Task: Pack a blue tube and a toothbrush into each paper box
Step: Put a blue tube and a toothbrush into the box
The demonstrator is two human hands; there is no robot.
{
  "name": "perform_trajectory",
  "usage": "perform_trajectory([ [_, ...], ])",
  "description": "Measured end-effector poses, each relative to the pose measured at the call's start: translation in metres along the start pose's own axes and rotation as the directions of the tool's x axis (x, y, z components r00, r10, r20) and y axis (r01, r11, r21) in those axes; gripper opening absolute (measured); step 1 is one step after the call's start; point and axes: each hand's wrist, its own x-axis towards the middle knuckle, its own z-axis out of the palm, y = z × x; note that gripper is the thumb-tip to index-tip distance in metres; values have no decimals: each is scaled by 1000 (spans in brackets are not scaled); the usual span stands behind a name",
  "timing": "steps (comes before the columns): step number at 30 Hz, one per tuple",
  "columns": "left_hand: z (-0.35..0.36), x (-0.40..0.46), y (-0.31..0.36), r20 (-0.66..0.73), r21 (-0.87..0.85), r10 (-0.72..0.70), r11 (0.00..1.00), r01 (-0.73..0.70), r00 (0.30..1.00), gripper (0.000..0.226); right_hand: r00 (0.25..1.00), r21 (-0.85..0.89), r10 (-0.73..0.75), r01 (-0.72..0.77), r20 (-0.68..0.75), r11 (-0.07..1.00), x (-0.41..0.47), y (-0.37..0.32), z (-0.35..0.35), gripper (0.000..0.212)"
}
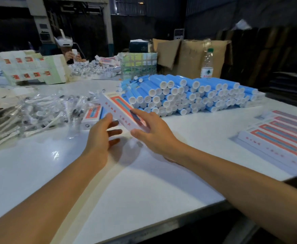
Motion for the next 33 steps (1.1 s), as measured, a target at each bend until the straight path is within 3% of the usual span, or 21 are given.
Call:
perform_trajectory([
  [3,-11,8,-5,-28,71,11,997,-9,1000,19,999,-266,-27,15,-43,964,6,0,-30,56],
  [6,-13,16,-13,52,162,10,987,-19,999,18,998,-420,-35,8,-58,908,-9,1,-71,54],
  [11,-19,32,-23,188,360,-10,931,-59,982,24,991,-544,65,-117,-114,831,-93,21,-137,52],
  [13,-22,38,-24,195,421,-43,906,-45,980,31,978,-614,153,-208,-141,762,-136,35,-151,51],
  [16,-23,47,-28,168,480,-96,877,4,981,35,944,-754,249,-322,-215,573,-182,61,-166,46],
  [21,-22,47,-33,137,497,-147,866,61,980,31,887,-773,265,-460,-378,437,-195,90,-185,40],
  [24,-18,45,-28,74,456,-115,887,69,991,15,870,-781,292,-487,-396,390,-188,98,-189,40],
  [28,-15,34,-24,81,427,-64,904,24,995,14,884,-826,284,-454,-371,336,-172,89,-189,42],
  [30,-14,22,-22,120,398,-2,916,-46,993,11,922,-827,183,-388,-342,407,-154,72,-179,40],
  [33,-11,9,-19,130,397,38,914,-87,991,11,964,-750,99,-256,-248,610,-113,42,-147,36],
])
